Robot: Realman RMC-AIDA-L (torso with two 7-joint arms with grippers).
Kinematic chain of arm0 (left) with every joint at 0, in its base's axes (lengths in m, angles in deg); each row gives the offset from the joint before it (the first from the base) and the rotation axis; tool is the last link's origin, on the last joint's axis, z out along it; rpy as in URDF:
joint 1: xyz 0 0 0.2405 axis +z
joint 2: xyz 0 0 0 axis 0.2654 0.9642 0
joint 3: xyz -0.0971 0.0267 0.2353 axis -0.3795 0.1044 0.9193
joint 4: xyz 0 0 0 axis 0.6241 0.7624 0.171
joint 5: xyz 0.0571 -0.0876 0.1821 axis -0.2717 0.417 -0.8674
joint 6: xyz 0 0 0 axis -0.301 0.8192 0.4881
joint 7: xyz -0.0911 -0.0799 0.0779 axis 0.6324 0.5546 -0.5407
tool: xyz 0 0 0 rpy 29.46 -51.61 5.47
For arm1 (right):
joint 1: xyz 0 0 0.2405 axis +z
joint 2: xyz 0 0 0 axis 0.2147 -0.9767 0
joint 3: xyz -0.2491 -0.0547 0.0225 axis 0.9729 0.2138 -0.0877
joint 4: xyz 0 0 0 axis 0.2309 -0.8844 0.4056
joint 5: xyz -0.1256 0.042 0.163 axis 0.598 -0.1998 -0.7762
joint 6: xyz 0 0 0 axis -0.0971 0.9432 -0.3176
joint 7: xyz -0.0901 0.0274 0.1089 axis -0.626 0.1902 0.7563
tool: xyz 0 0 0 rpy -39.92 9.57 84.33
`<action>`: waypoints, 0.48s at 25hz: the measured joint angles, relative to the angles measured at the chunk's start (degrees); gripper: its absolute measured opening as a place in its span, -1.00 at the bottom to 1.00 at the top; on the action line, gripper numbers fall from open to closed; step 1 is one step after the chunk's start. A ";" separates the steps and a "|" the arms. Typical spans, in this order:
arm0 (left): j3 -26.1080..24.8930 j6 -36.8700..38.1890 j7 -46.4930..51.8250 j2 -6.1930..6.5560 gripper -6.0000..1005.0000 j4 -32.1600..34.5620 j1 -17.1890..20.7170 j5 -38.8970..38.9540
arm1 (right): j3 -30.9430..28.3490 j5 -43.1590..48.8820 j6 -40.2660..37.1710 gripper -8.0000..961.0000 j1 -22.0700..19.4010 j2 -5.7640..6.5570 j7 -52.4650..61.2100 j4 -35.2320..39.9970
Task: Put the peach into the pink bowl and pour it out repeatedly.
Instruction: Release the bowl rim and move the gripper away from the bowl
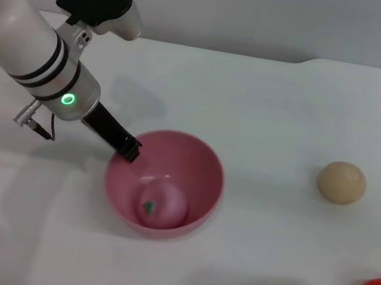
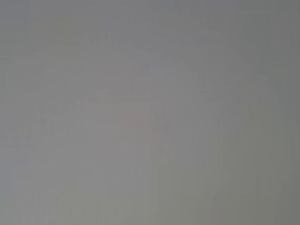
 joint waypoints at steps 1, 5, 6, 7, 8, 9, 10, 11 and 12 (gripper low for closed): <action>0.03 0.03 0.04 -0.01 -0.87 0.13 0.05 -0.09 | 0.08 0.00 -0.01 0.17 0.00 0.00 0.03 -0.01; -0.22 0.11 -0.09 -0.08 -0.87 1.19 0.18 -0.17 | 0.12 -0.01 -0.04 0.17 -0.17 -0.06 0.11 -0.11; -0.38 0.13 -0.21 -0.09 -0.82 1.56 0.18 -0.17 | 0.08 -0.01 -0.08 0.17 -0.27 -0.08 0.16 -0.12; -0.48 0.16 -0.29 -0.09 -0.77 1.79 0.18 -0.17 | 0.01 -0.01 -0.11 0.17 -0.37 -0.09 0.27 -0.13; -0.53 0.27 -0.36 -0.11 -0.71 2.29 0.17 -0.18 | -0.05 -0.01 -0.14 0.17 -0.48 -0.11 0.41 -0.14; -0.55 0.41 -0.41 -0.14 -0.66 3.07 0.13 -0.17 | -0.07 -0.01 -0.17 0.17 -0.57 -0.13 0.61 -0.15; -0.57 0.48 -0.46 -0.16 -0.61 3.93 0.17 -0.12 | -0.09 -0.01 -0.19 0.17 -0.66 -0.15 0.75 -0.16; -0.64 0.54 -0.59 -0.21 -0.56 5.71 0.41 0.00 | -0.11 -0.01 -0.21 0.17 -0.74 -0.17 0.86 -0.16; -0.78 0.40 -0.70 -0.20 -0.51 7.08 0.61 0.11 | -0.11 -0.01 -0.34 0.17 -0.86 -0.17 0.92 -0.23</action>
